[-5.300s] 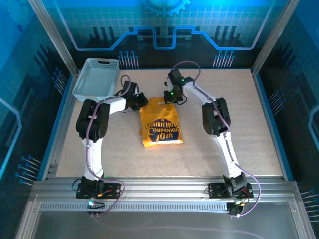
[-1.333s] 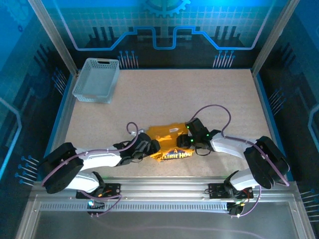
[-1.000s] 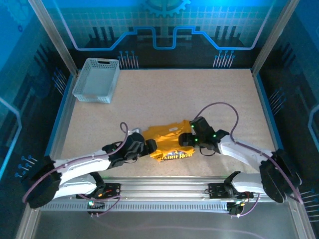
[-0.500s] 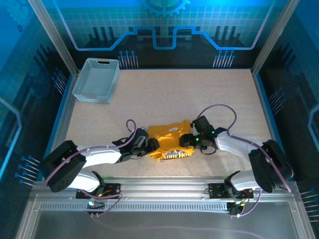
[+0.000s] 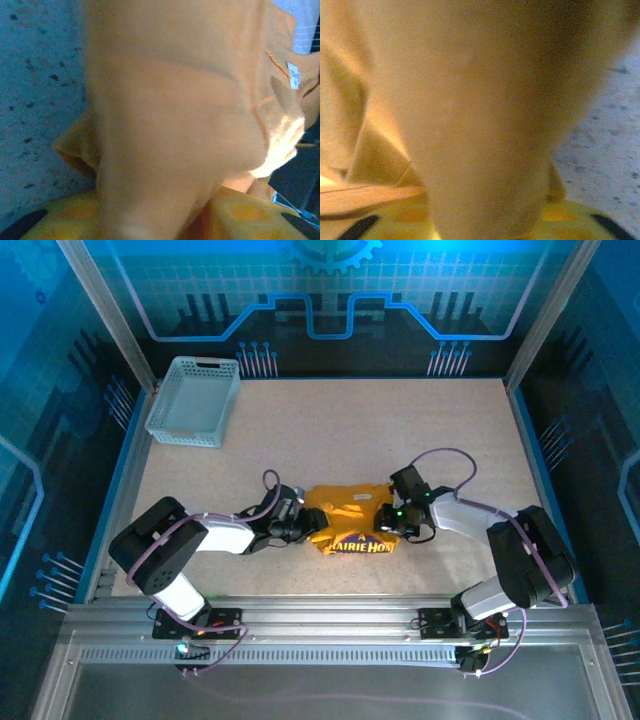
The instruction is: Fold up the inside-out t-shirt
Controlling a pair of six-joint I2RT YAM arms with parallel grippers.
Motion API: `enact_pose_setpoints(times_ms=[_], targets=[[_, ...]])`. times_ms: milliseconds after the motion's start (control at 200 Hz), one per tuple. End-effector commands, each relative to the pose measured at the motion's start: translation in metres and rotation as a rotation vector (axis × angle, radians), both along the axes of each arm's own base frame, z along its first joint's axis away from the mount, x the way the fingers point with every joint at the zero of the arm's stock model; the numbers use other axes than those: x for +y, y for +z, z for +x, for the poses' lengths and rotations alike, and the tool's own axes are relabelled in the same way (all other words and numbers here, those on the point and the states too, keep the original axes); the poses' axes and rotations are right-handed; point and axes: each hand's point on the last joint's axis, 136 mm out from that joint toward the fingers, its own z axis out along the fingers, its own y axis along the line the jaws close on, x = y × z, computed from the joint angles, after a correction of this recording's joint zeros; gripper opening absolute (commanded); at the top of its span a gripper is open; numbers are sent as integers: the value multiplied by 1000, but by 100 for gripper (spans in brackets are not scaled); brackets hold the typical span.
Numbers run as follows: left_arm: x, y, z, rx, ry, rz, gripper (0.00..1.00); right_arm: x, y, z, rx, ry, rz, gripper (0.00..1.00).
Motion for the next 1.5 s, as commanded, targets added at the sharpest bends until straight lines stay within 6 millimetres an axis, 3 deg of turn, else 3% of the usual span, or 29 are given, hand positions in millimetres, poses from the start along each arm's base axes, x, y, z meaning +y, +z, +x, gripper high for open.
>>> enact_pose_setpoints(times_ms=[0, 215, 310, 515, 545, 705, 920, 1155, 1210, 1266, 1311, 1496], targets=[[13, -14, 25, -64, 60, 39, 51, 5, 8, 46, -142, -18, 86, 24], [50, 11, 22, -119, 89, 245, 87, 0, 16, 59, -170, -15, 78, 10], [74, 23, 21, -125, 132, 318, 98, -13, 20, 66, -188, -52, 37, 8], [115, 51, 23, -172, 217, 329, 99, -79, 35, 108, -231, -162, -89, 6], [119, 56, 22, -187, 219, 339, 99, -88, 45, 124, -255, -184, -94, 5], [135, 82, 18, -260, 242, 344, 99, -141, 42, 165, -237, -297, -126, 3], [153, 96, 6, -311, 256, 373, 99, -216, 53, 224, -265, -334, -238, 1], [169, 98, -6, -338, 260, 416, 99, -263, 66, 273, -243, -200, -443, 3], [173, 99, -7, -339, 270, 430, 99, -275, 66, 277, -221, -205, -483, 8], [176, 100, -7, -340, 277, 446, 99, -287, 69, 279, -208, -240, -498, 29], [180, 102, -7, -343, 281, 461, 99, -293, 72, 280, -208, -268, -493, 40], [199, 121, 2, -393, 333, 573, 99, -309, 107, 270, -235, -358, -517, 68]])
